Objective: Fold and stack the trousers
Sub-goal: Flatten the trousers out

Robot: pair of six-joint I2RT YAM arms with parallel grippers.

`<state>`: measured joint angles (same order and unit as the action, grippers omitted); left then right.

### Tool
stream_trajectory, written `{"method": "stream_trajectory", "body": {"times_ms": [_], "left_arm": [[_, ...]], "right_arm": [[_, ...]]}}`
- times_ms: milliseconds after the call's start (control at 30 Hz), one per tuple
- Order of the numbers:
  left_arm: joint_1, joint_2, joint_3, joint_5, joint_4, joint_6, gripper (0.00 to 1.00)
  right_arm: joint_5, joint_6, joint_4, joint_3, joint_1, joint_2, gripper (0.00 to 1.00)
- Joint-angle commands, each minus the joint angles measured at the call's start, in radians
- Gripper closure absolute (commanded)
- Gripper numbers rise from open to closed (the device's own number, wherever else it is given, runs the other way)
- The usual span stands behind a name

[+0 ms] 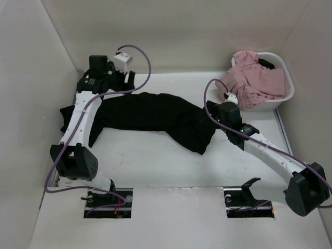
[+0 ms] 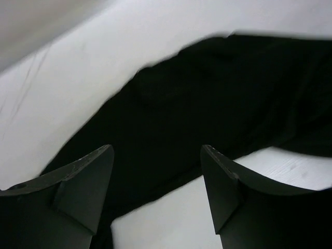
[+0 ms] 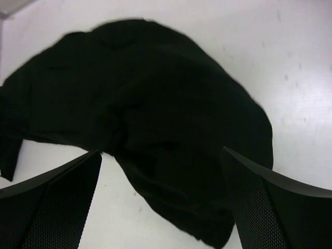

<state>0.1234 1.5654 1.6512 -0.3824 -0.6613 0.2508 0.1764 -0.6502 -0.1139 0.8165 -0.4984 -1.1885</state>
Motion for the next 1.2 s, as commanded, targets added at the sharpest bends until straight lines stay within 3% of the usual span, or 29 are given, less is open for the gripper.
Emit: {"method": "stream_trajectory", "body": {"times_ms": [0, 133, 200, 433, 533, 633, 700, 767, 833, 1000, 1167], "left_arm": [[-0.167, -0.097, -0.161, 0.075, -0.107, 0.230, 0.33], [-0.385, -0.145, -0.456, 0.268, -0.031, 0.482, 0.33], [-0.451, -0.137, -0.551, 0.322, 0.076, 0.528, 0.33], [-0.505, 0.051, -0.556, 0.375, 0.272, 0.515, 0.31], [-0.497, 0.155, -0.521, 0.390, 0.281, 0.515, 0.33], [-0.491, 0.234, -0.508, 0.409, 0.287, 0.521, 0.41], [-0.492, 0.261, -0.499, 0.402, 0.292, 0.516, 0.65], [-0.502, 0.272, -0.481, 0.404, 0.307, 0.515, 0.89], [-0.508, 0.262, -0.444, 0.410, 0.322, 0.518, 0.99], [-0.535, 0.153, -0.282, 0.390, 0.302, 0.516, 1.00], [-0.590, -0.013, -0.318, 0.343, 0.217, 0.576, 1.00]], "right_arm": [[0.020, -0.150, -0.131, -0.043, -0.056, 0.049, 0.00], [0.096, -0.275, -0.220, -0.129, -0.136, 0.092, 0.00], [0.104, -0.301, -0.193, -0.168, -0.142, 0.084, 0.00], [-0.018, -0.259, 0.037, -0.134, -0.022, -0.152, 0.03], [-0.073, -0.244, 0.078, -0.073, -0.001, -0.247, 0.28], [-0.113, -0.207, 0.083, -0.004, 0.046, -0.296, 0.69], [-0.123, -0.158, 0.071, 0.050, 0.083, -0.287, 0.92], [-0.114, -0.080, 0.033, 0.117, 0.123, -0.244, 1.00], [-0.083, 0.012, -0.051, 0.208, 0.166, -0.191, 1.00], [-0.026, 0.223, -0.232, 0.375, 0.185, -0.044, 0.99], [-0.011, 0.134, -0.450, 0.224, 0.180, 0.142, 0.83]]}}
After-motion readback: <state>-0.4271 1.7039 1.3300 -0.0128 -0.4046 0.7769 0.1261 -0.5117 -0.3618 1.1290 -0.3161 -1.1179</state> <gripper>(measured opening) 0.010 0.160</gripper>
